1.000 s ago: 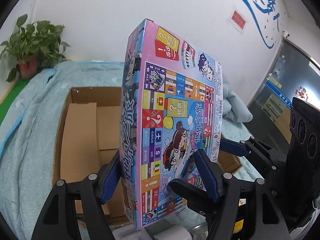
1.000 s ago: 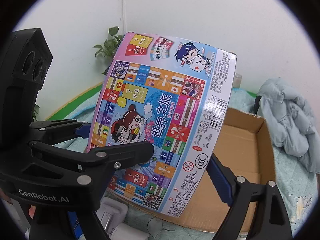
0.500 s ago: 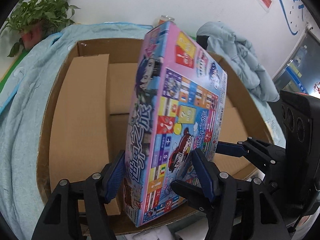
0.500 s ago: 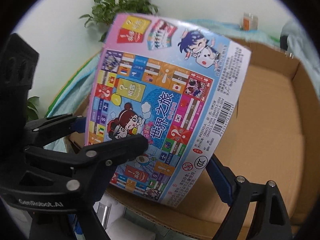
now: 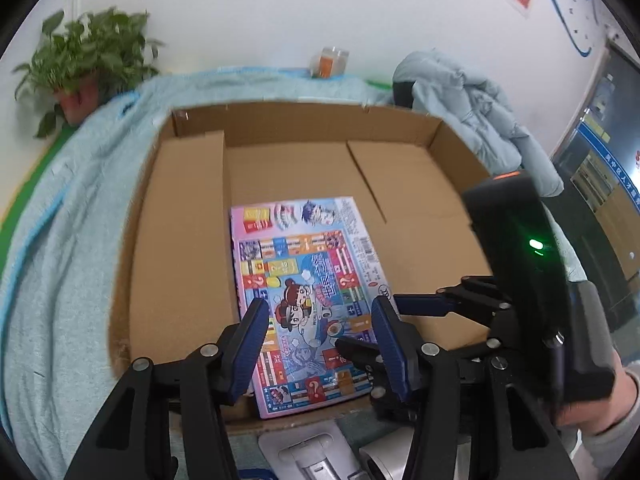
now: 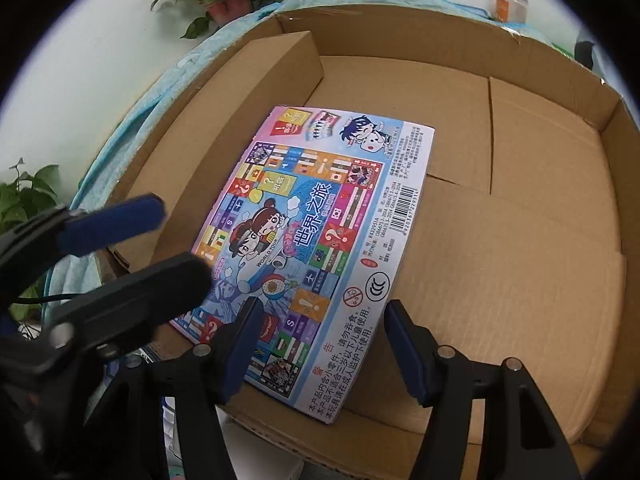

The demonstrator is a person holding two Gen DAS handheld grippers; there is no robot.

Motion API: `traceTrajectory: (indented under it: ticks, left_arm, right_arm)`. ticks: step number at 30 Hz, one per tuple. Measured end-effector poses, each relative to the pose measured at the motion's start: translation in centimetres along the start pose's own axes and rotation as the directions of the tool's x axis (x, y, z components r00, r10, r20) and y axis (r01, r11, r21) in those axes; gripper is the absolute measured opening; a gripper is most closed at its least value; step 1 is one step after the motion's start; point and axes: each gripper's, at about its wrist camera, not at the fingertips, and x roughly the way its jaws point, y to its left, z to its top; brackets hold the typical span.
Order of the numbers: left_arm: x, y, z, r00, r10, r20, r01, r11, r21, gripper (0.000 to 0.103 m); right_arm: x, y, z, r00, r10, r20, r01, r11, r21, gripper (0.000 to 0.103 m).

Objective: Organize rigid objects
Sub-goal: 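Carry the board-game box into the cardboard box and release it flat, then grasp the silver metal can with the left gripper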

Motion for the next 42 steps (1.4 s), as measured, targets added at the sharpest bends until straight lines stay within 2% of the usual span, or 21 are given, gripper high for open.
traceTrajectory:
  ticks: [3, 4, 5, 7, 8, 10, 12, 14, 17, 23, 26, 30, 33, 35, 39, 42]
  left_arm:
    - [-3.0, -0.1, -0.4, 0.997, 0.005, 0.081, -0.006, 1.000, 0.003, 0.053]
    - [-4.4, -0.1, -0.8, 0.992, 0.015, 0.127, -0.016, 1.000, 0.003, 0.059]
    - [-5.6, -0.2, -1.1, 0.987, 0.028, 0.160, -0.029, 1.000, 0.003, 0.065]
    - [-8.0, -0.3, -1.9, 0.968, 0.075, 0.240, -0.075, 0.997, -0.012, 0.102]
    - [-9.8, -0.4, -2.4, 0.946, 0.112, 0.305, -0.107, 0.994, -0.034, 0.102]
    - [-12.4, -0.7, -3.6, 0.908, 0.138, 0.395, -0.122, 0.990, -0.064, 0.103]
    - [-13.9, -1.0, -4.4, 0.897, 0.144, 0.417, -0.117, 0.989, -0.091, 0.103]
    - [-14.9, -1.1, -5.2, 0.896, 0.150, 0.418, -0.110, 0.987, -0.119, 0.103]
    - [-16.0, -2.1, -7.2, 0.905, 0.144, 0.400, -0.098, 0.986, -0.132, 0.103]
    - [-16.3, -4.2, -11.1, 0.940, 0.081, 0.331, -0.046, 0.993, -0.112, 0.103]
    - [-16.0, -5.4, -12.8, 0.960, 0.021, 0.278, 0.009, 0.994, -0.107, 0.103]
    - [-14.8, -6.9, -14.3, 0.982, -0.101, 0.162, 0.120, 0.986, -0.113, 0.103]
    - [-14.1, -7.7, -15.3, 0.983, -0.148, 0.106, 0.162, 0.979, -0.128, 0.102]
    - [-13.7, -8.3, -16.0, 0.981, -0.176, 0.076, 0.184, 0.975, -0.126, 0.102]
    - [-12.2, -10.4, -17.1, 0.966, -0.258, -0.013, 0.257, 0.963, -0.076, 0.102]
    - [-10.2, -11.8, -17.4, 0.950, -0.305, -0.072, 0.301, 0.952, -0.065, 0.101]
  right_arm:
    - [-1.7, -1.5, -0.1, 0.998, 0.064, 0.029, -0.065, 0.997, 0.041, 0.064]
    - [-2.8, -2.1, -0.3, 0.996, 0.066, 0.063, -0.069, 0.996, 0.053, 0.072]
    - [-4.4, -2.4, -0.8, 0.993, 0.035, 0.112, -0.042, 0.997, 0.061, 0.086]
    - [-8.1, -3.1, -2.1, 0.973, -0.051, 0.226, 0.034, 0.996, 0.079, 0.090]
    - [-9.8, -3.3, -3.3, 0.961, -0.075, 0.267, 0.052, 0.994, 0.091, 0.094]
    - [-12.6, -3.7, -5.7, 0.941, -0.094, 0.324, 0.057, 0.991, 0.124, 0.103]
    - [-14.6, -3.2, -8.2, 0.921, -0.136, 0.366, 0.094, 0.987, 0.131, 0.103]
    - [-15.2, -2.6, -10.0, 0.907, -0.187, 0.376, 0.150, 0.981, 0.126, 0.103]
    - [-14.6, -1.8, -12.2, 0.903, -0.235, 0.360, 0.203, 0.971, 0.125, 0.103]
    - [-14.6, -1.0, -15.5, 0.901, -0.229, 0.367, 0.194, 0.972, 0.132, 0.103]
    - [-14.9, -0.4, -16.9, 0.908, -0.224, 0.353, 0.189, 0.973, 0.130, 0.103]
    - [-14.7, -0.2, -18.7, 0.925, -0.185, 0.333, 0.151, 0.981, 0.126, 0.103]
    - [-15.0, -0.6, -20.4, 0.931, -0.117, 0.346, 0.070, 0.987, 0.146, 0.103]
    - [-15.5, -0.9, -21.6, 0.924, -0.097, 0.369, 0.040, 0.987, 0.159, 0.103]
    - [-16.0, -1.5, -24.2, 0.911, -0.084, 0.403, 0.008, 0.982, 0.187, 0.103]
    - [-14.7, -1.7, -24.9, 0.933, -0.027, 0.358, -0.045, 0.981, 0.191, 0.103]
